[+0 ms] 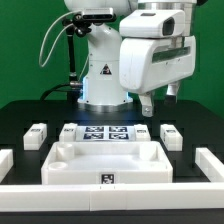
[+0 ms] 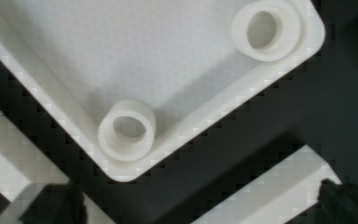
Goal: Assemble desk
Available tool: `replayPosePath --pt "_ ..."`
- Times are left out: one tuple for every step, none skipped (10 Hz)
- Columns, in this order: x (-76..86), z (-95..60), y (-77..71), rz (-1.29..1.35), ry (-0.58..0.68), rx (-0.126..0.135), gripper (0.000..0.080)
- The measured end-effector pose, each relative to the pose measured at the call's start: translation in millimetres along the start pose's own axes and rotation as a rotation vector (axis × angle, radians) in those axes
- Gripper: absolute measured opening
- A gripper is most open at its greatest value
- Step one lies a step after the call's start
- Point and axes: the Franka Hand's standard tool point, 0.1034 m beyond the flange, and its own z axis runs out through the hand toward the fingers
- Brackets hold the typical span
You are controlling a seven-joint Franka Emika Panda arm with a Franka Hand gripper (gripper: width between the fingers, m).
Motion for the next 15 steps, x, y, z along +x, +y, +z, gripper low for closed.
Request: replayPosePath --pt "0.0 0.1 0.0 0.000 0.000 0.000 0.0649" --pt "0.0 0.1 0.0 0.000 0.000 0.000 0.0649" --pt "0.0 0.2 0.0 0.000 0.000 0.000 0.0649" --pt "-0.1 0.3 -0.1 0.000 0.000 0.000 0.0649" --pt "-0.1 0.4 -0.1 0.000 0.000 0.001 0.0649" --pt "-0.9 0.8 0.4 -0.015 -0.001 0.001 0.0649" --pt "-6.8 2.7 3.1 -0.073 -0.001 -0.001 0.0649" --pt "-19.1 6.8 4.3 -0.134 0.008 -0.014 0.0649" --pt "-37.1 13.7 4.5 -0.266 0.006 -0.014 0.0649" --pt "-53.4 21.5 6.1 -0.384 0.001 -0.003 0.0649" --pt "-63.2 27.7 7.8 -0.453 0.000 0.002 0.0649" --pt "-72.7 35.5 8.4 -0.570 0.011 -0.015 0.0649" --pt "-86.7 46.2 2.7 -0.605 0.011 -0.006 0.0649" --pt "-98.9 59.8 -3.1 -0.615 0.019 -0.012 0.0649" --pt "-108.3 69.6 -5.4 -0.606 0.022 -0.009 0.0649"
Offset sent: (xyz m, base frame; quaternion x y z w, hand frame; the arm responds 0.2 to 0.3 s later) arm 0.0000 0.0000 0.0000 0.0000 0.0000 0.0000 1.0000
